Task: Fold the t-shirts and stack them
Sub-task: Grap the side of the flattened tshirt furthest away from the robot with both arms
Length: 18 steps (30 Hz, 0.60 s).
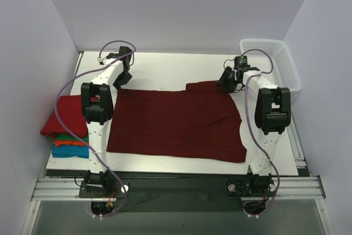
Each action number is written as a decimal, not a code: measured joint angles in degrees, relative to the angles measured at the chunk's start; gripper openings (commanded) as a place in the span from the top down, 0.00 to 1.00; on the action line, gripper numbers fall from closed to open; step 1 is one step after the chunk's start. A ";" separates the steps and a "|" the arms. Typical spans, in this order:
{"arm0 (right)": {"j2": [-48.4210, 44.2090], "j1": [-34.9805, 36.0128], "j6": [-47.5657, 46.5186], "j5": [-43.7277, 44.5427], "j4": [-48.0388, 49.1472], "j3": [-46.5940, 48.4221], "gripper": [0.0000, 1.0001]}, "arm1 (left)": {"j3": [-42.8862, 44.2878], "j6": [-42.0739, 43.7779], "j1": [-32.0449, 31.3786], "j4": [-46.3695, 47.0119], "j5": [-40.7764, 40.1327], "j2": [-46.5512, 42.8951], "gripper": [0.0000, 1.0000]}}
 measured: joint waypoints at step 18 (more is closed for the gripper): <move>0.00 0.00 0.00 -0.55 0.39 -0.55 0.60 | 3.43 0.31 0.37 -2.40 -0.85 4.74 0.77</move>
